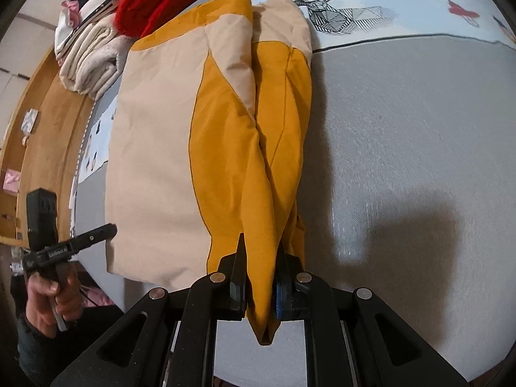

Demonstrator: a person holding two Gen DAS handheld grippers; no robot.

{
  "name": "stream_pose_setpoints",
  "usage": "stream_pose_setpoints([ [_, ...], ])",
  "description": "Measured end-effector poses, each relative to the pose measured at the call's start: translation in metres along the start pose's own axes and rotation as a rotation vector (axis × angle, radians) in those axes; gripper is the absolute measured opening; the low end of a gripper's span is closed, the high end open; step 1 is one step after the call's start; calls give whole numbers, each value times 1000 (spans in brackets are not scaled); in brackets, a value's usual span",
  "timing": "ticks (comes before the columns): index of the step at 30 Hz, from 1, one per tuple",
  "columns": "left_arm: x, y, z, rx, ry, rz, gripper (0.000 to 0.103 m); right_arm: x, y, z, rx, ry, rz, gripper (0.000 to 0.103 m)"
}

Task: Fold large clothes

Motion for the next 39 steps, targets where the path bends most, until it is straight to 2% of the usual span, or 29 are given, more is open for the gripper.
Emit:
stream_pose_setpoints([
  [3, 12, -13, -1, -77, -87, 33, 49, 3, 1, 4, 30, 20, -6, 13],
  [5, 13, -11, 0, -71, -65, 27, 49, 5, -2, 5, 67, 4, -5, 15],
  [6, 15, -8, 0, -77, -58, 19, 49, 6, 0, 1, 99, -17, -13, 20],
  [7, 17, -2, -2, -106, -72, 5, 49, 8, 4, -2, 125, -41, -25, 22],
  [9, 24, 6, -7, -205, -135, -20, 49, 8, 17, -8, 201, -80, -59, 22],
  [11, 35, 21, -13, -345, -177, -75, 48, 9, 39, -15, 349, -54, -112, 22],
  [12, 40, 29, -20, -357, -181, -106, 49, 9, 50, -15, 394, -46, -138, 22],
  [13, 46, 42, -26, -342, -177, -143, 51, 11, 62, -12, 398, -54, -175, 22],
  [15, 58, 67, -47, -318, -151, -234, 82, 19, 91, 6, 351, -49, -270, 23],
  [17, 69, 94, -59, -338, -128, -332, 95, 32, 114, 25, 363, 40, -360, 29],
  [18, 75, 106, -60, -342, -122, -365, 95, 44, 126, 42, 381, 107, -417, 37],
  [19, 83, 117, -67, -341, -113, -401, 95, 56, 135, 52, 392, 143, -448, 54],
  [20, 87, 124, -69, -336, -101, -419, 96, 66, 141, 62, 395, 165, -470, 64],
  [21, 94, 131, -73, -326, -76, -440, 97, 78, 148, 77, 385, 197, -501, 81],
  [22, 103, 136, -79, -309, -50, -459, 97, 87, 153, 91, 381, 224, -526, 86],
  [24, 113, 138, -92, -296, -35, -480, 98, 108, 156, 108, 378, 259, -542, 87],
  [27, 136, 138, -97, -317, -48, -513, 101, 135, 155, 128, 347, 288, -519, 87],
  [30, 154, 129, -99, -311, -31, -489, 101, 155, 150, 137, 333, 315, -502, 88],
  [32, 155, 123, -99, -299, -26, -471, 101, 161, 147, 140, 329, 337, -495, 89],
  [39, 150, 121, -105, -296, -23, -497, 101, 159, 144, 126, 345, 336, -497, 98],
])
Point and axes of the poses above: each gripper's, at about its wrist camera, not at the fingertips, and y roughly against the way its jaws point, z to its left, x to its underside, the point moved 9 cm from there along -y, roughly the way its jaws point, and after that the axes turned 1 degree about -x, right-handed, at the moved point
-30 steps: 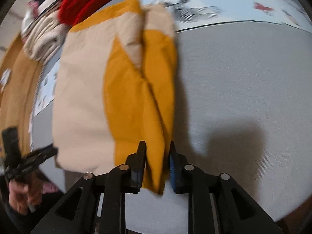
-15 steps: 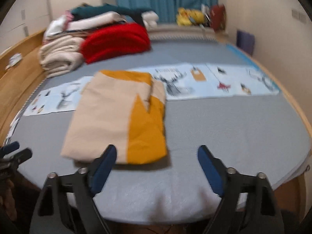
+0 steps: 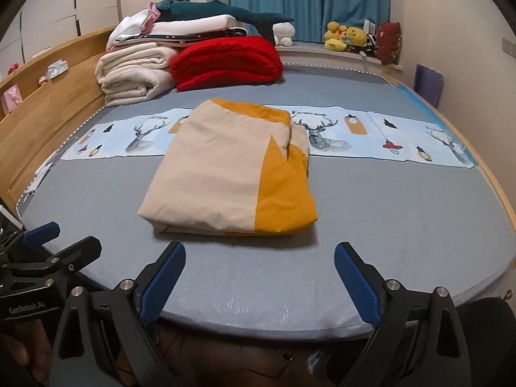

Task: Fold large clothes

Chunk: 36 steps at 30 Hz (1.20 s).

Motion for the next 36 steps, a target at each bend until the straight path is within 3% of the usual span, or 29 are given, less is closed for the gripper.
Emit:
stream_pose_setpoints([
  [4, 3, -6, -2, 0, 12, 17, 101, 2, -9, 1, -11, 4, 22, 103],
  [25, -2, -11, 9, -63, 30, 6, 101, 0, -18, 8, -34, 30, 20, 103],
  [36, -2, -14, 9, -62, 32, 19, 101, 0, -19, 11, -33, 37, 16, 103],
])
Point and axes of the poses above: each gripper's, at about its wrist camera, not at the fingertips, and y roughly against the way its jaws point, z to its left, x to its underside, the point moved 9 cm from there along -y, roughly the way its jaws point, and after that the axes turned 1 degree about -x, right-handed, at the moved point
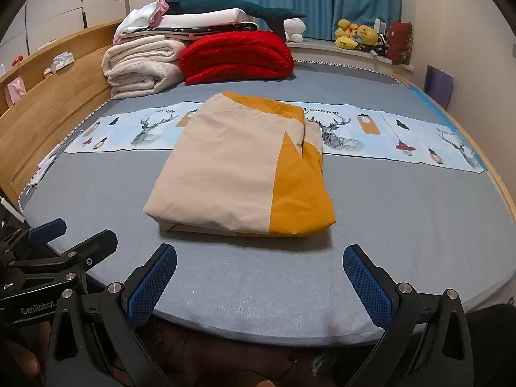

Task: Fold large clothes

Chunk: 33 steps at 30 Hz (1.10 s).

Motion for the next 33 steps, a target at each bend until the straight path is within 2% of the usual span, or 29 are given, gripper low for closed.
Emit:
stream_pose_setpoints([
  [33, 0, -5, 3, -6, -7, 4, 101, 0, 1, -1, 4, 3, 0, 103],
])
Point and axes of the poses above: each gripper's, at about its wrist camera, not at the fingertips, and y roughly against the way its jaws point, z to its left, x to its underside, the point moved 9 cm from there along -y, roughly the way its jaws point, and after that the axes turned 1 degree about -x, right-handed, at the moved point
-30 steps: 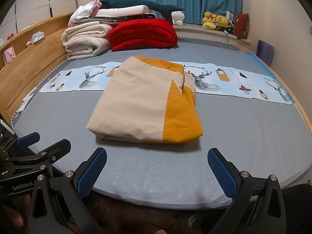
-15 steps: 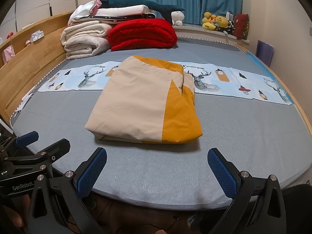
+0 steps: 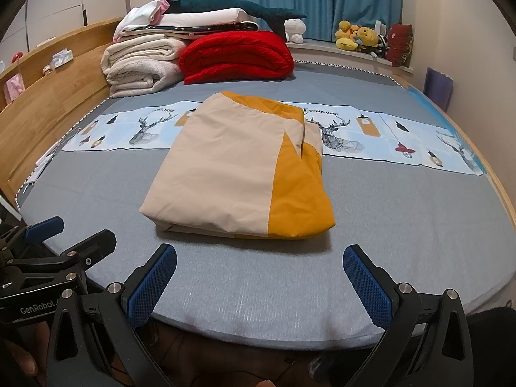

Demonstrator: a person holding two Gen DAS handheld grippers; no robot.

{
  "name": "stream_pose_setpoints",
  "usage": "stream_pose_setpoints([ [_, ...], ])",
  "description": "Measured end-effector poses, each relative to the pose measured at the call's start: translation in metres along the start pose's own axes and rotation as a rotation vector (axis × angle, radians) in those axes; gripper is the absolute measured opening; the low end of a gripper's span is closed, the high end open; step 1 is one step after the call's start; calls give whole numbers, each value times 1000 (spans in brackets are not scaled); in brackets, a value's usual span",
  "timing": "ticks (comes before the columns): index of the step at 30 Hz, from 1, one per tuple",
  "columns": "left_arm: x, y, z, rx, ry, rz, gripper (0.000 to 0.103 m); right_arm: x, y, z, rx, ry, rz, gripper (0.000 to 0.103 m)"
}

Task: Fold large clothes

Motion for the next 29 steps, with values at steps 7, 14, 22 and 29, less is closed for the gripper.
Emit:
stream_pose_setpoints([
  [7, 0, 0, 0, 4, 0, 2, 101, 0, 0, 0, 0, 1, -1, 103],
  [14, 1, -2, 0, 10, 2, 14, 101, 0, 0, 0, 1, 0, 1, 103],
  [22, 1, -2, 0, 11, 2, 13, 101, 1, 0, -1, 0, 1, 1, 103],
  [29, 1, -2, -1, 10, 1, 12, 101, 1, 0, -1, 0, 3, 0, 103],
])
Point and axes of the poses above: each gripper's, at about its wrist camera, not at the fingertips, and y roughly against the way its jaws point, z to its left, x to its underside, the point moved 9 cm from there along -y, roughly the way its jaws point, and after that the axes turned 1 degree about -x, right-handed, at the moved point
